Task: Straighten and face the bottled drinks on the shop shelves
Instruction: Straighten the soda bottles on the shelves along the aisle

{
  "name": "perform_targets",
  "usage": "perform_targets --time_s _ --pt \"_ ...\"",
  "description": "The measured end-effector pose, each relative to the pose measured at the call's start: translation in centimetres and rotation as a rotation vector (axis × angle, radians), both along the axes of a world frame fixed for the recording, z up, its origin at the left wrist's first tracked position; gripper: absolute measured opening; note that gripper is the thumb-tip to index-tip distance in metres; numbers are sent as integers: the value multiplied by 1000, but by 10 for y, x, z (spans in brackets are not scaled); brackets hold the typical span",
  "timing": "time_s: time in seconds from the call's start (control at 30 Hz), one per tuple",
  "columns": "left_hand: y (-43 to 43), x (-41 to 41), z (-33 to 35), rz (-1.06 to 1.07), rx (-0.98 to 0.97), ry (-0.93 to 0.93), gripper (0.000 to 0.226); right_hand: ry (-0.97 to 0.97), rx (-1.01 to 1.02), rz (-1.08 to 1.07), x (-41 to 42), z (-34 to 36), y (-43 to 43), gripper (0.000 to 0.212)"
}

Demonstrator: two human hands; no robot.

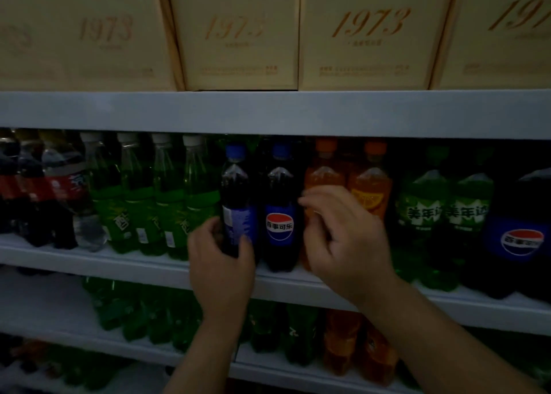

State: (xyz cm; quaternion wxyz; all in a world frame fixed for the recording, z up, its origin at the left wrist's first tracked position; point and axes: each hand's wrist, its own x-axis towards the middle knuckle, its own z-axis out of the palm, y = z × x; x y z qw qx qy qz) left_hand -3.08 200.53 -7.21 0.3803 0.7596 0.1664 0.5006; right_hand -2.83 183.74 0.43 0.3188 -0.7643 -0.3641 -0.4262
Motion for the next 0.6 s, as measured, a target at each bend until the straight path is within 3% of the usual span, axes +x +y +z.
perform_targets --time_s 0.13,0.3,0.37,0.5,0.6 --pt "-9 7 -18 -37 -122 144 67 311 -118 160 13 37 55 41" --pt "-6 11 -25 -54 -124 155 66 815 -8 161 36 69 101 22" --pt "-1 7 -29 -80 -45 141 61 819 46 139 42 72 106 23" --pt "4 -3 -45 19 324 77 49 666 -19 9 51 73 110 9" --pt "1 -4 -53 -5 225 102 61 559 -46 -94 52 70 114 24"
